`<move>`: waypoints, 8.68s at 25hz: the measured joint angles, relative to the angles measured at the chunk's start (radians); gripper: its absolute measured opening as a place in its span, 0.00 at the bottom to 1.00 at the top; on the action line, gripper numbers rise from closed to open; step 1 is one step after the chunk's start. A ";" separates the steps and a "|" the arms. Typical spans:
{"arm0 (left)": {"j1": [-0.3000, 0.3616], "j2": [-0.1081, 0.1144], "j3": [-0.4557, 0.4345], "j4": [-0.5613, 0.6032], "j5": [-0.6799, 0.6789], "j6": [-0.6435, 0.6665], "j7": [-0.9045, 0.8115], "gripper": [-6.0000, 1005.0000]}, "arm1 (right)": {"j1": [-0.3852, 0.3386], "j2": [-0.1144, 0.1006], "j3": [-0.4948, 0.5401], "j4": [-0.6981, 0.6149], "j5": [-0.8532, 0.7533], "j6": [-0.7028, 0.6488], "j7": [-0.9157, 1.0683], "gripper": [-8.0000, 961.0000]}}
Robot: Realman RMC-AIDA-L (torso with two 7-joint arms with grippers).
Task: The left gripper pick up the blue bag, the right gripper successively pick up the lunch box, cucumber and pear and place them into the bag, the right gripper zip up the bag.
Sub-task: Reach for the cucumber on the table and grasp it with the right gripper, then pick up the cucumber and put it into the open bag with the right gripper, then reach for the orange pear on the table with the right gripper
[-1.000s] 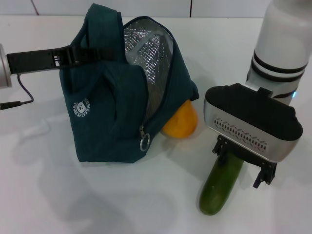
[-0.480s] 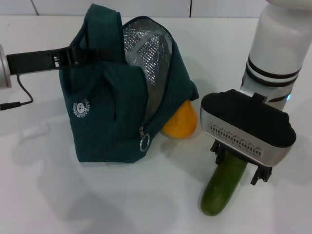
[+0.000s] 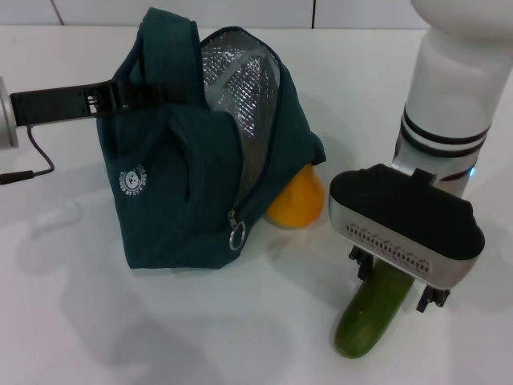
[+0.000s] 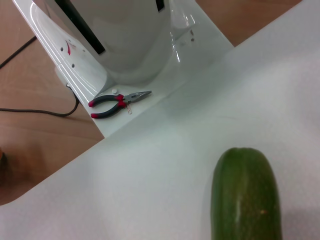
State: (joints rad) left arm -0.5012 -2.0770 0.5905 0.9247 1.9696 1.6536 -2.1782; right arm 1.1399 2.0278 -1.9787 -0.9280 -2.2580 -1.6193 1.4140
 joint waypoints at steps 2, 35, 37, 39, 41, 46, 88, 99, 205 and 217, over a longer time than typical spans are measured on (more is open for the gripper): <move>0.000 0.000 0.000 0.000 0.000 0.000 0.000 0.05 | -0.002 0.000 -0.010 0.000 0.002 0.005 0.004 0.73; 0.004 0.005 -0.006 -0.009 0.000 0.006 0.000 0.05 | -0.098 -0.003 0.132 -0.327 -0.145 -0.053 0.120 0.59; 0.004 0.005 -0.006 -0.009 0.000 0.006 0.000 0.05 | -0.118 -0.002 0.174 -0.375 -0.157 -0.063 0.122 0.59; 0.004 0.005 -0.006 -0.009 0.000 0.006 0.000 0.05 | -0.140 -0.004 0.225 -0.436 -0.172 -0.070 0.129 0.59; 0.004 0.006 -0.006 -0.009 0.000 0.007 0.000 0.05 | -0.160 -0.005 0.264 -0.483 -0.185 -0.074 0.136 0.59; 0.004 0.008 -0.006 -0.009 -0.001 0.008 0.001 0.05 | -0.221 -0.004 0.374 -0.609 -0.199 -0.044 0.140 0.59; 0.037 0.005 -0.008 -0.009 -0.028 0.007 0.033 0.05 | -0.431 -0.002 0.641 0.215 1.216 0.294 -0.099 0.60; 0.031 0.000 -0.008 -0.012 -0.034 0.003 0.034 0.05 | -0.328 0.000 0.382 0.378 1.412 0.372 -0.247 0.60; 0.122 0.002 -0.190 -0.192 -0.092 -0.068 0.179 0.05 | -0.564 -0.001 0.331 0.373 1.227 0.537 -0.385 0.80; 0.122 0.001 -0.190 -0.192 -0.092 -0.080 0.180 0.05 | -0.547 0.000 0.297 0.373 1.238 0.584 -0.397 0.72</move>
State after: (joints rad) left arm -0.3788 -2.0757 0.4003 0.7329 1.8775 1.5738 -1.9985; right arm 0.5927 2.0279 -1.6814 -0.5548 -1.0205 -1.0357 1.0172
